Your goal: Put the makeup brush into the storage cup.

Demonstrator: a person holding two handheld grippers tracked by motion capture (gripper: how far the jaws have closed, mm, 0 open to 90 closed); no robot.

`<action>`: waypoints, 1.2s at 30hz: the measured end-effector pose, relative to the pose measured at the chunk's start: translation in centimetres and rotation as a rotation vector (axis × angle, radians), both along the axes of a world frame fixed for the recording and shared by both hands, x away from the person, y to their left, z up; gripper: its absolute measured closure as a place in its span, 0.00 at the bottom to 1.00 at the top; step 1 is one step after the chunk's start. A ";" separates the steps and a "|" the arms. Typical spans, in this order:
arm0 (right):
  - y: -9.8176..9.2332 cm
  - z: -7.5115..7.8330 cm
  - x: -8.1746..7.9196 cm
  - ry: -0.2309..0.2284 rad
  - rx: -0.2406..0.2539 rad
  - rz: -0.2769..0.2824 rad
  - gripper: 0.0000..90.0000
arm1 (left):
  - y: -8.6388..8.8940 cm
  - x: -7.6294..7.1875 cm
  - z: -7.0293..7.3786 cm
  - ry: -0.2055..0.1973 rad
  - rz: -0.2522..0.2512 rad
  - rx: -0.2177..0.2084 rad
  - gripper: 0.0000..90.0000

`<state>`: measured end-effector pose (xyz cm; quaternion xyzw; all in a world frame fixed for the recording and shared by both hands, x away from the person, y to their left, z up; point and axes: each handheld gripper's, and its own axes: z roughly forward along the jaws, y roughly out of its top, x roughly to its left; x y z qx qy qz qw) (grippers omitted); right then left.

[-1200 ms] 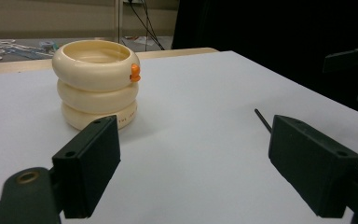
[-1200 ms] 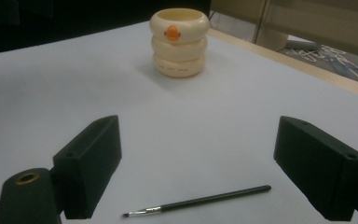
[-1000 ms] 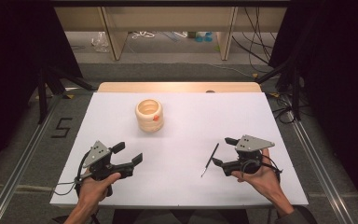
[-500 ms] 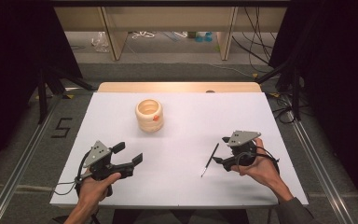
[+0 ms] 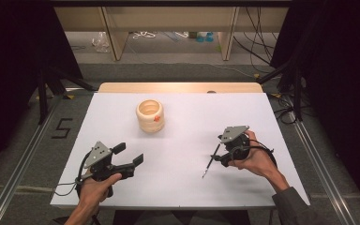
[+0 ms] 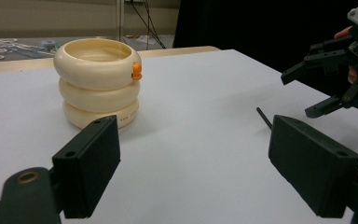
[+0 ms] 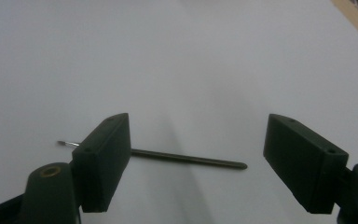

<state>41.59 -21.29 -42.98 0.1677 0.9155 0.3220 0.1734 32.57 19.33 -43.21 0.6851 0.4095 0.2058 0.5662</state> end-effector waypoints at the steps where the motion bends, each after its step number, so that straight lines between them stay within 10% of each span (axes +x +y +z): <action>1: 0.0 -0.1 0.2 -0.017 -0.012 0.010 0.27 | 0.0 0.0 0.0 0.001 0.001 -0.002 0.18; 36: 1.4 -1.4 3.1 0.154 -0.197 0.225 0.28 | 0.1 0.0 0.0 -0.002 0.008 0.000 0.18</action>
